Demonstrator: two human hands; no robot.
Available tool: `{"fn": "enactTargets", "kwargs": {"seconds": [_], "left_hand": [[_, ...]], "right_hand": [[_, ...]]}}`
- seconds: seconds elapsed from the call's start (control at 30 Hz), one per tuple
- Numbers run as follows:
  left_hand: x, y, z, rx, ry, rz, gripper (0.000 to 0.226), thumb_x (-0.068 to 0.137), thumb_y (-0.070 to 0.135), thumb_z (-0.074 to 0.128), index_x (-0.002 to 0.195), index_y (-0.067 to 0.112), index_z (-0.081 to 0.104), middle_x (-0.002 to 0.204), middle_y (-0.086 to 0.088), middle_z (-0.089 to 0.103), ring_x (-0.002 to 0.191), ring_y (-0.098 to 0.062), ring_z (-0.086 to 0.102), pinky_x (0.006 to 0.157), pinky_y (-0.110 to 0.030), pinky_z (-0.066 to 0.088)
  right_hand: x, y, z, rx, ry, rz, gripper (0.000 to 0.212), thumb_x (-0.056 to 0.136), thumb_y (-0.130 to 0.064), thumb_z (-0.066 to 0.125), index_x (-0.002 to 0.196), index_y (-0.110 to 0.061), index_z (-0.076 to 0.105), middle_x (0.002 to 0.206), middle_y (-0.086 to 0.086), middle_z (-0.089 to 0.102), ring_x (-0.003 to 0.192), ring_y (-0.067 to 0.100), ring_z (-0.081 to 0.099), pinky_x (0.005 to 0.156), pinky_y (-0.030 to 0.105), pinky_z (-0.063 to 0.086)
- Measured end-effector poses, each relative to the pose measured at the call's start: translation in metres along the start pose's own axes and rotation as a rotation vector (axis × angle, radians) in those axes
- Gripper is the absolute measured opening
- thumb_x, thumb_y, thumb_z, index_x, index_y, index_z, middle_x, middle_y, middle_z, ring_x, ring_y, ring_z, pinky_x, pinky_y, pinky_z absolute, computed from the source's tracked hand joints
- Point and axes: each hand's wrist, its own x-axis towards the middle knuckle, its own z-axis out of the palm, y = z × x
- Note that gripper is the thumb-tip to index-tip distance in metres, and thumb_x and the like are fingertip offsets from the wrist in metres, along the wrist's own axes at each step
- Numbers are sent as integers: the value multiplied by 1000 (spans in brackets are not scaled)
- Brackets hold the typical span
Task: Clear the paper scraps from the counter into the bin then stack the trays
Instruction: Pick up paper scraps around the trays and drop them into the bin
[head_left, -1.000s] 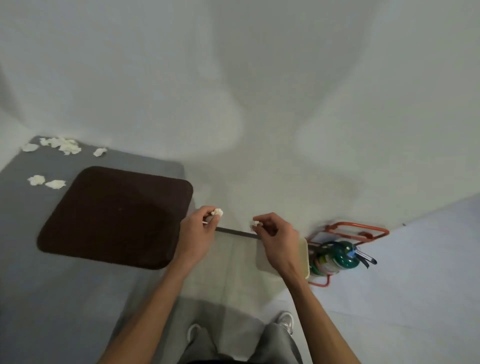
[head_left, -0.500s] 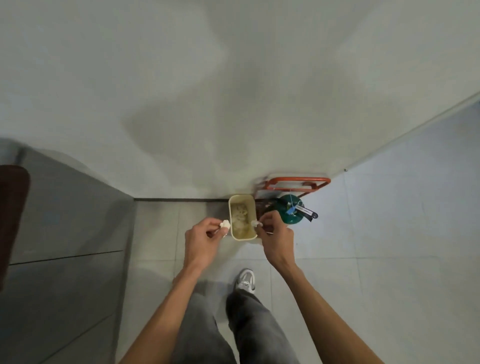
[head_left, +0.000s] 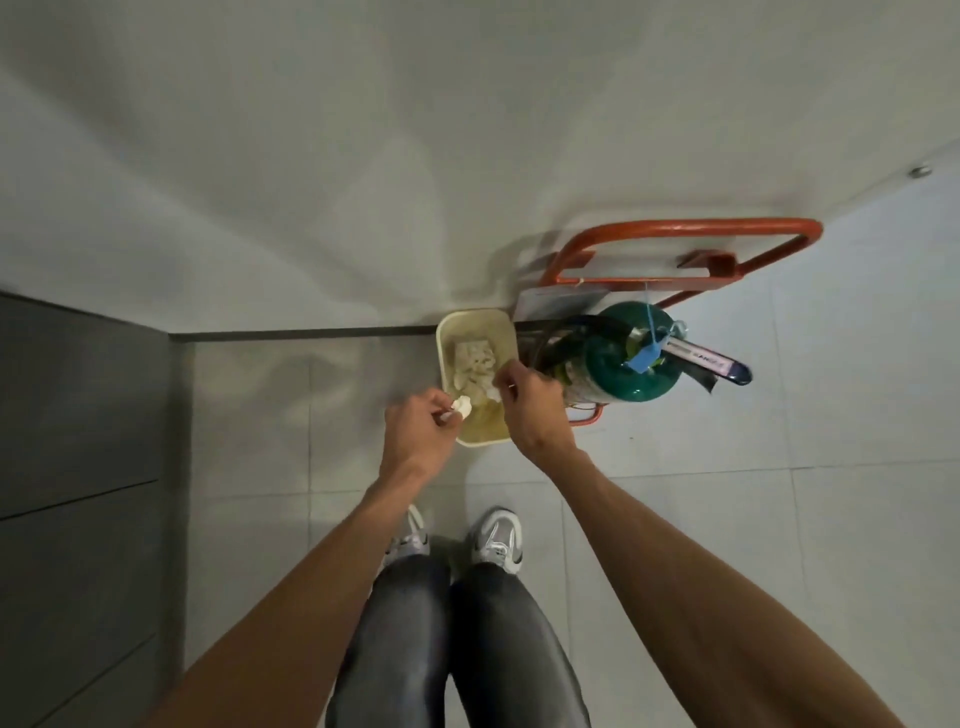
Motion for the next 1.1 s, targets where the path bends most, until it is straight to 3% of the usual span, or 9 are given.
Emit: {"fn": "enactTargets", "kwargs": {"seconds": [0.17,0.3,0.4,0.5,0.6,0.8,1.1], "left_hand": [[63,-43,69,114,-78,-19,11,85,14,72,95,16,77,93,-3,78,89,-20,73,76,-21,50],[82,-53,97,181,-216,10,38,85,21,76,123,16,71,119,-10,74,110,-33,69,95,-38,57],[75,-51,87,162,-199,19,37,91,24,71,127,18,67,119,-9,72,109,-33,68,89,-31,54],[55,-44,49,159,-155,28,41,93,19,69,133,17,64,123,-7,71,111,-28,67,91,-28,50],[19,-36,-7,178,-64,45,44,96,20,65,140,15,59,133,-12,66,121,-31,63,105,-35,49],[-86,-2,-132,128,80,13,47,100,25,61,145,16,52,142,-13,59,130,-32,56,112,-41,44],[-251,46,-278,-27,391,21,44,102,29,57,146,24,50,147,-1,55,135,-23,50,112,-30,35]], "right_hand": [[65,34,51,-160,-131,25,31,102,-2,51,126,-15,67,122,16,72,106,37,71,93,50,62],[92,50,68,-215,-254,50,46,99,-6,50,140,-24,58,131,18,65,113,40,67,98,50,59],[85,45,61,-195,-254,59,48,99,-11,50,144,-26,56,133,18,65,114,41,67,99,52,58],[58,21,37,-146,-208,35,42,103,-19,51,144,-23,56,134,16,66,114,40,67,100,53,58],[21,-22,6,-93,-164,-22,37,107,-27,52,144,-24,56,137,14,66,113,37,69,97,54,59],[-76,-142,-74,-31,-106,-217,39,106,-36,48,143,-26,57,140,11,64,117,37,66,100,50,55],[-219,-301,-159,37,-58,-539,37,109,-35,51,144,-22,57,141,4,64,126,24,62,107,37,51]]}}
